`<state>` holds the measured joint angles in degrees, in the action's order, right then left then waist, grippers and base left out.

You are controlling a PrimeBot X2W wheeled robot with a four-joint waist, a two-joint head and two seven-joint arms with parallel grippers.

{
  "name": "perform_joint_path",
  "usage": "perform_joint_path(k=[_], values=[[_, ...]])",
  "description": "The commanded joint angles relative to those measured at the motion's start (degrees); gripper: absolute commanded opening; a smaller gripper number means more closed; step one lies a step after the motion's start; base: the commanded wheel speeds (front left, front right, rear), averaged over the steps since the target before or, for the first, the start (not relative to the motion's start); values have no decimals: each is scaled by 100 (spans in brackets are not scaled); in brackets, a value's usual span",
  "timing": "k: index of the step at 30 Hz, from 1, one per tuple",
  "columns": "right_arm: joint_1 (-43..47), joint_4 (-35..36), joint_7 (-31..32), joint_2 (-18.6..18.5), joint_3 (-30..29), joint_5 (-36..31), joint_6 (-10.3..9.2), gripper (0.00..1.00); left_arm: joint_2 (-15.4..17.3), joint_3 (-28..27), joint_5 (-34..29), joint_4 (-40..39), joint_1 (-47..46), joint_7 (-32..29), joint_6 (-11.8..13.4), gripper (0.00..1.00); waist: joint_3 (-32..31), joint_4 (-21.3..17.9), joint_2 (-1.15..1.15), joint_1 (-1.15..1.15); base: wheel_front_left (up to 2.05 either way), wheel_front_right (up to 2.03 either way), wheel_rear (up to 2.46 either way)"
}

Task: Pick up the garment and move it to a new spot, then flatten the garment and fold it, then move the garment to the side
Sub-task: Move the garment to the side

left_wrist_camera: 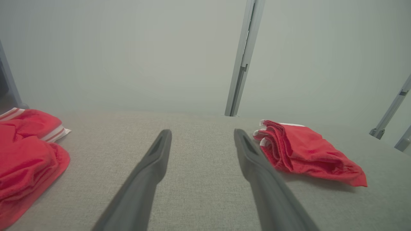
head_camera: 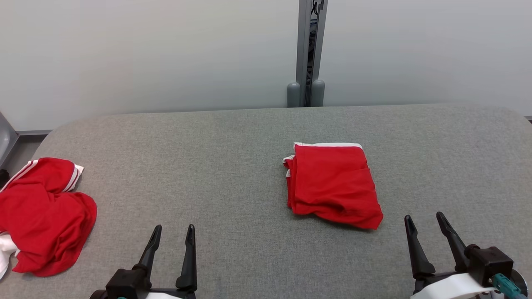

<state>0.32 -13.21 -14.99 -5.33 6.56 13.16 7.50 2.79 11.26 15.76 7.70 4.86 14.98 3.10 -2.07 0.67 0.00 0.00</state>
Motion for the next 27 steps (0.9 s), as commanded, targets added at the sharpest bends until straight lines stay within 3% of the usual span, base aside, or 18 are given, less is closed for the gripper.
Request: perform_joint_path(k=[1, 6, 11, 18, 27], values=[[-22, 39, -34, -35, 13, -22, -1, 100, 21, -10, -27, 9, 31, 22, 23, 100, 8, 5, 0, 0, 0, 0, 0], [-13, -32, -34, -7, -14, 173, 0, 100, 21, -6, 21, 52, 19, 22, 42, 100, 21, 30, 0, 0, 0, 0, 0], [-183, -175, -35, -22, 131, 788, 0, 100, 20, 21, 44, 32, -78, 22, 96, 100, 87, 66, 0, 0, 0, 0, 0], [-825, -759, -34, -216, 321, 2083, 0, 100, 21, 129, 9, -68, -214, 22, 104, 100, 320, 108, 0, 0, 0, 0, 0], [-2144, -1654, -10, -735, 987, 4048, 0, 100, 19, 388, -52, -179, -691, 23, 50, 100, 1129, 407, 0, 0, 0, 0, 0]])
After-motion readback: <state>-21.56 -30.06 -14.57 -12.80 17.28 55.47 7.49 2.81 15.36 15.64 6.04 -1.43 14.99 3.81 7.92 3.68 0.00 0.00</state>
